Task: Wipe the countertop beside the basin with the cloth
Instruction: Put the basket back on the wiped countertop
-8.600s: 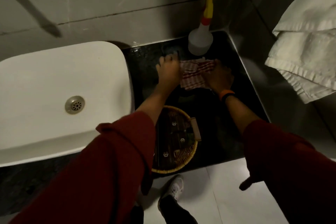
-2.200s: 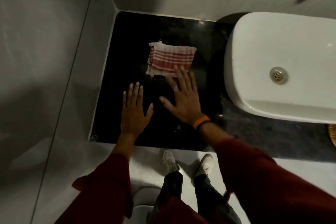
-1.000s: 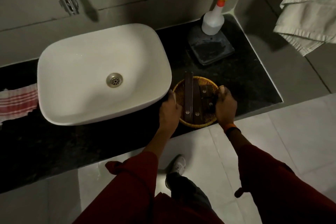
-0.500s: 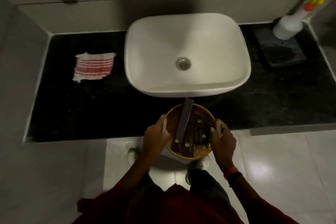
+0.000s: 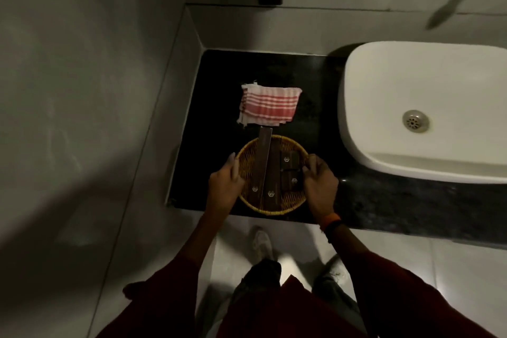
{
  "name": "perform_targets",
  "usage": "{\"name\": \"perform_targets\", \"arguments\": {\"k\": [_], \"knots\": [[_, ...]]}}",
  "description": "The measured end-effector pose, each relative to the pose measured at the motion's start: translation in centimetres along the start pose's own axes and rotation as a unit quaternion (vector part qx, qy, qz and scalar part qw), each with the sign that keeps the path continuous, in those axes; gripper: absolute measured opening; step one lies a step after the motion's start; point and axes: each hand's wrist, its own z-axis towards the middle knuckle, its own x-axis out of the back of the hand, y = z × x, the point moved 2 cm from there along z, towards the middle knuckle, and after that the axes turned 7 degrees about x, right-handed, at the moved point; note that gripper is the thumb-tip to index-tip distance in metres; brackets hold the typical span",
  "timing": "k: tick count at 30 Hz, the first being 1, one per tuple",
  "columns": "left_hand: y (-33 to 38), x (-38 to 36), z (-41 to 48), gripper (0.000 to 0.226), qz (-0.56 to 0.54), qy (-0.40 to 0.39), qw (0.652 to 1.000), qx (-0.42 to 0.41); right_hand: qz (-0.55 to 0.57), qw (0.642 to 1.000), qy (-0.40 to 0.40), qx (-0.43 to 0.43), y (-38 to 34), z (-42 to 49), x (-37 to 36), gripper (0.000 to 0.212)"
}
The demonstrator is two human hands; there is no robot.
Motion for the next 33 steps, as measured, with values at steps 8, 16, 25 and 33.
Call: {"name": "perform_targets", "arguments": {"k": [8, 16, 25, 33], "knots": [[2.4, 1.5, 7.7, 0.046, -0.083, 0.026, 0.996, 0.014, -0.126, 0.989, 0.077, 0.018, -3.1, 5.9, -2.0, 0.045], [10.7, -1.5, 20.0, 0.053, -0.031, 0.021, 0.999, 0.016, -0.121, 0.99, -0.059, -0.048, -7.3, 18.5, -8.2, 0.055], [16.6, 0.2, 17.0, 0.018, -0.236, -0.106, 0.966, 0.019, 0.073, 0.996, -0.018, -0.053, -11.3, 17.8, -2.3, 0.043], [29.2, -7.4, 6.9, 0.015, -0.293, -0.192, 0.934, -0.065, 0.253, 0.965, 0.07, -0.019, -9.2, 16.6, 16.8, 0.021]]}}
